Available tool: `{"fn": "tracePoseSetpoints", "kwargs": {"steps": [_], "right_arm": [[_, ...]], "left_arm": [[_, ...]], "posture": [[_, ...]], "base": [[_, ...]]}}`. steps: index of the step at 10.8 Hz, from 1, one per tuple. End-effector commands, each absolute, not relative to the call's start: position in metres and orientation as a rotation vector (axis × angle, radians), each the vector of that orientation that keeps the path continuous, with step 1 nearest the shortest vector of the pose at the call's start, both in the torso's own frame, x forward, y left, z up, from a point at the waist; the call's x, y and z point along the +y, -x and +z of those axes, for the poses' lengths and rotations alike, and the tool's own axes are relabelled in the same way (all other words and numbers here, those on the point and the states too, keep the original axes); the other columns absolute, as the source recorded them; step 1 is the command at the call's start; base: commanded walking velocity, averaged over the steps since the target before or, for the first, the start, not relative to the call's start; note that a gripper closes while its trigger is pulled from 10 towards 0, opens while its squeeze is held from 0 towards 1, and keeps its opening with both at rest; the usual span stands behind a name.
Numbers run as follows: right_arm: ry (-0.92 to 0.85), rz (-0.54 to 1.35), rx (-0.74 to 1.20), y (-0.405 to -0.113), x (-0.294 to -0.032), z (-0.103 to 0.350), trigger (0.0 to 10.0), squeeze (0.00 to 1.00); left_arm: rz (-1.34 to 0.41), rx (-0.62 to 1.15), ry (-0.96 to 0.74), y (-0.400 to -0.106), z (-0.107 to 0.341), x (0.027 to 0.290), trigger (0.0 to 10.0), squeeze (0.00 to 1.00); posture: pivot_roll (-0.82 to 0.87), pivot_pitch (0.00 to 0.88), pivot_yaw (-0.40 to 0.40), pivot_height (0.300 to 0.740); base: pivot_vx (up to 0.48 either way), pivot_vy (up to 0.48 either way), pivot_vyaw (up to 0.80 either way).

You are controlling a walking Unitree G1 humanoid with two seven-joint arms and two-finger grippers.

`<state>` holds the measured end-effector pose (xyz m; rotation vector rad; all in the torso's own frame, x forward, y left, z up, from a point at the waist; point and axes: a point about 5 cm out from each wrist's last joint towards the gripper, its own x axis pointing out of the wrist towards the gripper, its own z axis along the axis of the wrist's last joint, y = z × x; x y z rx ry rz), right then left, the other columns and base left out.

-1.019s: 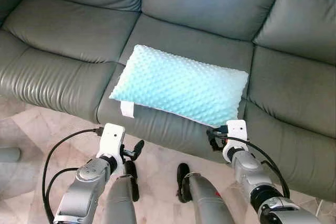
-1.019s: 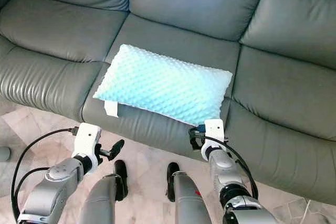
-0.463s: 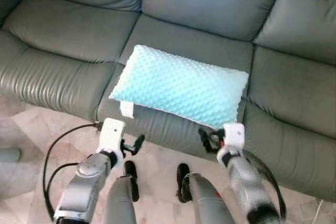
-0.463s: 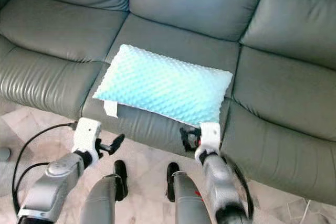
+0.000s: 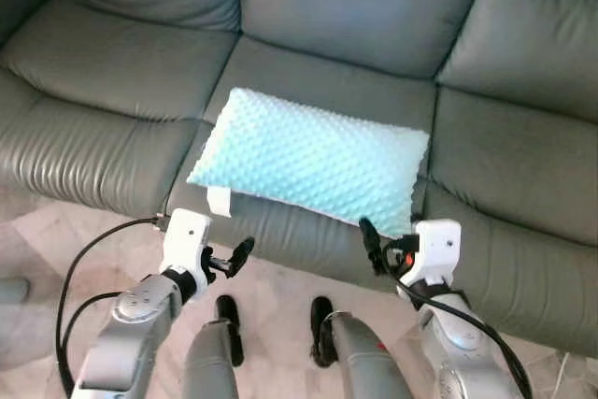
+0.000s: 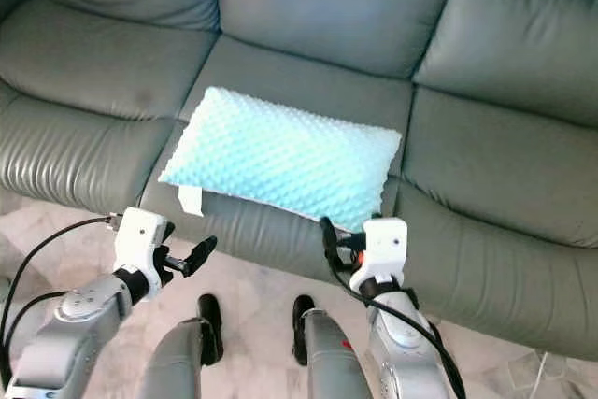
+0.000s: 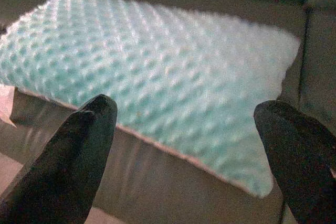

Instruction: Move the pillow to the sofa

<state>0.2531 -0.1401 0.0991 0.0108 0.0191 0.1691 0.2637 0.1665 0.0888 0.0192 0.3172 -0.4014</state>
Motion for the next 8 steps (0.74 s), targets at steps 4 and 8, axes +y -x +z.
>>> {"fn": "tracePoseSetpoints", "kwargs": {"steps": [4,8], "right_arm": [[0.081,0.042,-0.044,-0.251,-0.152,0.13,10.0,0.0],[0.107,0.007,-0.123,-0.266,-0.153,0.152,10.0,0.0]], "left_arm": [[-0.224,0.051,-0.07,-0.288,0.124,0.18,10.0,0.0],[-0.066,-0.085,-0.088,-0.311,0.149,0.189,10.0,0.0]], "posture": [[-0.16,0.233,-0.025,0.74],[-0.17,0.164,-0.022,0.74]], "base": [[0.0,0.0,0.0],[0.0,0.0,0.0]]}}
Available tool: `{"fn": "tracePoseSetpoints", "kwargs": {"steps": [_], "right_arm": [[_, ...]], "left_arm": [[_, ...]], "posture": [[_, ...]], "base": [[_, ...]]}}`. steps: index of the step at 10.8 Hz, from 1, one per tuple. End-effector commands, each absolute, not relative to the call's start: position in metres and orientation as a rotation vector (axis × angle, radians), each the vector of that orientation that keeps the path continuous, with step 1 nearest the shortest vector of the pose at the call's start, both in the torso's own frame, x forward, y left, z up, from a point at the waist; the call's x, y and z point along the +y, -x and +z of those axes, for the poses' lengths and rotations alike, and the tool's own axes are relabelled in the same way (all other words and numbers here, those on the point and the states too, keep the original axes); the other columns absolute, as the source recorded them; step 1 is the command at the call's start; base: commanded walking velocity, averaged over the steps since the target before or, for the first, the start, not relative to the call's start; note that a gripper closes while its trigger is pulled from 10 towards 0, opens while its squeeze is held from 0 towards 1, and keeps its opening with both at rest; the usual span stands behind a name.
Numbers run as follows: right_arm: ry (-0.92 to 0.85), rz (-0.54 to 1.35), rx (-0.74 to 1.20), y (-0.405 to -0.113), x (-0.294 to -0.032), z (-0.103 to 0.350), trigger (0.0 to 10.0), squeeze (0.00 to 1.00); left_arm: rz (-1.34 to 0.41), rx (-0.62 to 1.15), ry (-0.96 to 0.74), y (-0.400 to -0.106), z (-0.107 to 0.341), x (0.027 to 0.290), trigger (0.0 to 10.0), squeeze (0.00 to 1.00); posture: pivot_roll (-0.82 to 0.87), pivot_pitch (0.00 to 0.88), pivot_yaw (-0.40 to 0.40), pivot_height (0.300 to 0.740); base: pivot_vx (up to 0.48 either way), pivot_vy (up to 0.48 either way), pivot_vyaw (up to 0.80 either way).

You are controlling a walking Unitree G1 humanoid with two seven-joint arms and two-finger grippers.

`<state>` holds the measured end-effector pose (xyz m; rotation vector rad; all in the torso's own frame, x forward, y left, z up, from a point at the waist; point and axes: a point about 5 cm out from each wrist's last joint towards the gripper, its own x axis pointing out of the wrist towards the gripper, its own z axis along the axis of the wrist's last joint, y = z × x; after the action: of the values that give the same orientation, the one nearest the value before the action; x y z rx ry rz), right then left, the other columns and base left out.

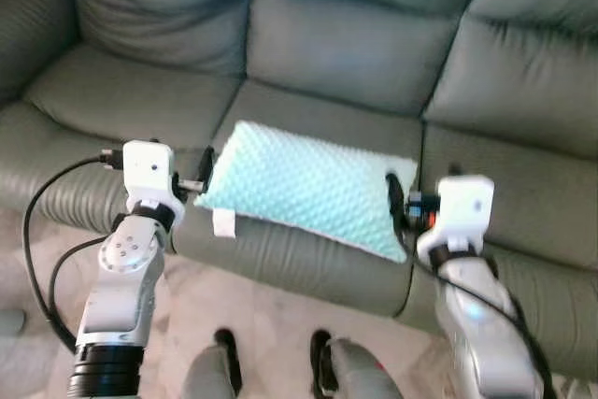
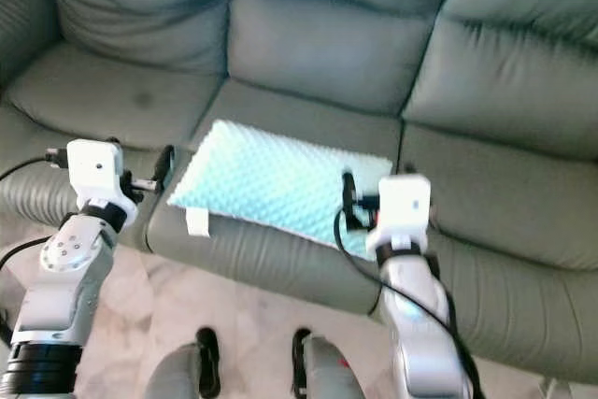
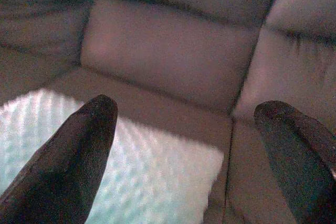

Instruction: Move the pillow to the sofa

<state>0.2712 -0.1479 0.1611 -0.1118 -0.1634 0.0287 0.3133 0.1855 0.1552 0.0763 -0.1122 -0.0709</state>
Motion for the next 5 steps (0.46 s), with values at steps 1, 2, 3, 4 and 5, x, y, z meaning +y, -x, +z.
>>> {"fn": "tracePoseSetpoints", "kwargs": {"steps": [1,2,3,4,5], "right_arm": [[0.12,0.016,-0.146,-0.271,-0.152,0.158,10.0,0.0],[0.115,0.009,-0.151,-0.273,-0.153,0.161,10.0,0.0],[0.119,0.009,-0.152,-0.272,-0.152,0.16,10.0,0.0],[0.131,0.015,-0.144,-0.27,-0.152,0.157,10.0,0.0],[0.135,0.005,-0.135,-0.269,-0.153,0.154,10.0,0.0]], "left_arm": [[-0.062,-0.107,-0.082,-0.314,0.153,0.185,10.0,0.0],[-0.037,-0.146,-0.09,-0.316,0.16,0.185,10.0,0.0],[0.013,-0.183,-0.097,-0.317,0.166,0.187,10.0,0.0],[0.027,-0.194,-0.103,-0.316,0.166,0.188,10.0,0.0],[0.027,-0.185,-0.101,-0.312,0.157,0.186,10.0,0.0]], "posture": [[-0.17,0.158,-0.025,0.74],[-0.17,0.158,-0.03,0.74],[-0.16,0.157,-0.033,0.74],[-0.16,0.156,-0.037,0.74],[-0.16,0.156,-0.041,0.74]], "base": [[0.0,0.0,0.0],[0.0,0.0,0.0],[0.0,0.0,0.0],[0.0,0.0,0.0],[0.0,0.0,0.0]]}}
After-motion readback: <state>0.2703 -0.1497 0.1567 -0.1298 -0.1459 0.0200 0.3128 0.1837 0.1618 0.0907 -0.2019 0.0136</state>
